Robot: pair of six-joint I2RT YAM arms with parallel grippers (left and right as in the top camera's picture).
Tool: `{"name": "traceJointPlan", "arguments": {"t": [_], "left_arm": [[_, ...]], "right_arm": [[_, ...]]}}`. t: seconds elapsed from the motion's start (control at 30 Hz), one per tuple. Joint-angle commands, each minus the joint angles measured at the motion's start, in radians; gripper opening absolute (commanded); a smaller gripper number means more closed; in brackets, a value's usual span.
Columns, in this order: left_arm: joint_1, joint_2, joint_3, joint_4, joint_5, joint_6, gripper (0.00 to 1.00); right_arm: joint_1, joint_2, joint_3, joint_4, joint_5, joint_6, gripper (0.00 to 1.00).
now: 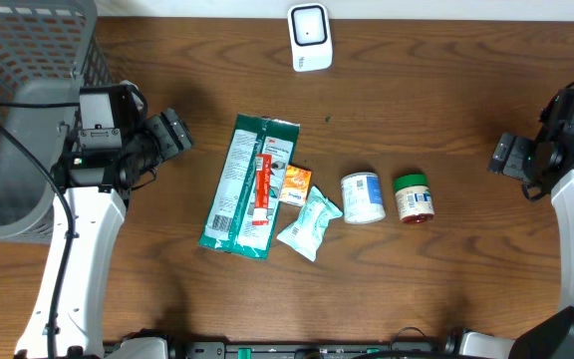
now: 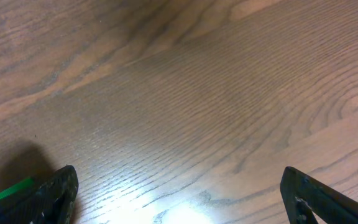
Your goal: Scan the item barcode
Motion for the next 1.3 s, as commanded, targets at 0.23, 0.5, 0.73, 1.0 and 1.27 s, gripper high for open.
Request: {"name": "traceJointPlan", "arguments": {"t": [0.23, 0.5, 0.73, 1.0, 1.27], "left_arm": [[0.004, -0.006, 0.021, -0.002, -0.010, 0.013, 0.88], [0.004, -0.006, 0.021, -0.002, -0.010, 0.013, 0.88], [0.004, -0.006, 0.021, -0.002, -0.010, 0.013, 0.88], [0.004, -0.006, 0.021, -0.002, -0.010, 0.013, 0.88], [0.004, -0.006, 0.021, -0.002, -0.010, 0.013, 0.88]], "right_arm": [[0.003, -0.005, 0.011, 0.002, 0.009, -0.006, 0.99], [0.003, -0.005, 0.011, 0.104, -0.005, -0.001, 0.99], [0.003, -0.011, 0.013, 0.116, -0.396, 0.016, 0.96], [0.046, -0.016, 0.322, -0.259, -0.466, 0.016, 0.09], [0.138, -0.016, 0.588, -0.552, -0.451, 0.013, 0.67]]}}
